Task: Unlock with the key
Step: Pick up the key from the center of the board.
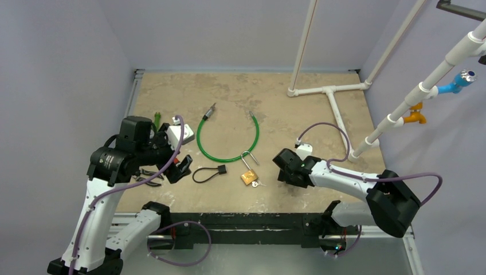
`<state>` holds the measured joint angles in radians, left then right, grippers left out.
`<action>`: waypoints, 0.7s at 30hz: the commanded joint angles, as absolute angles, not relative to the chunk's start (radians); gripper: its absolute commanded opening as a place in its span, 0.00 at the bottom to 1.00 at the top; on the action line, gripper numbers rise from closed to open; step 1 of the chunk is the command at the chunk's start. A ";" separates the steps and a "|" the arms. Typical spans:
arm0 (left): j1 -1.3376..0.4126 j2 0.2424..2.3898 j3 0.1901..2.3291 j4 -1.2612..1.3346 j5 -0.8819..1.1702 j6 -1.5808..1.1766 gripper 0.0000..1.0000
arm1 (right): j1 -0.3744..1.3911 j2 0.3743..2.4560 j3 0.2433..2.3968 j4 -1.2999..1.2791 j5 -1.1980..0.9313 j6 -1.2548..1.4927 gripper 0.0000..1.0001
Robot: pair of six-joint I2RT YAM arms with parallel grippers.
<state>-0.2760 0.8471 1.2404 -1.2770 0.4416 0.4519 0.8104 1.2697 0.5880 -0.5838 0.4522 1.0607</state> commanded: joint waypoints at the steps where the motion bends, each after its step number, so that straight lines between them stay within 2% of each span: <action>1: -0.273 0.849 1.253 -1.245 0.455 0.427 1.00 | 0.806 1.270 0.574 -0.537 0.450 1.121 0.59; 12: -0.273 0.836 1.263 -1.239 0.441 0.430 1.00 | 0.789 1.397 0.682 -0.491 0.541 1.031 0.51; 21: -0.273 0.830 1.253 -1.234 0.444 0.422 1.00 | 0.756 1.471 0.683 -0.438 0.546 0.984 0.46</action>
<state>-0.2760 0.8375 1.2404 -1.2713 0.4400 0.4442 0.7750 1.4250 0.6861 -0.4934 0.5079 1.0027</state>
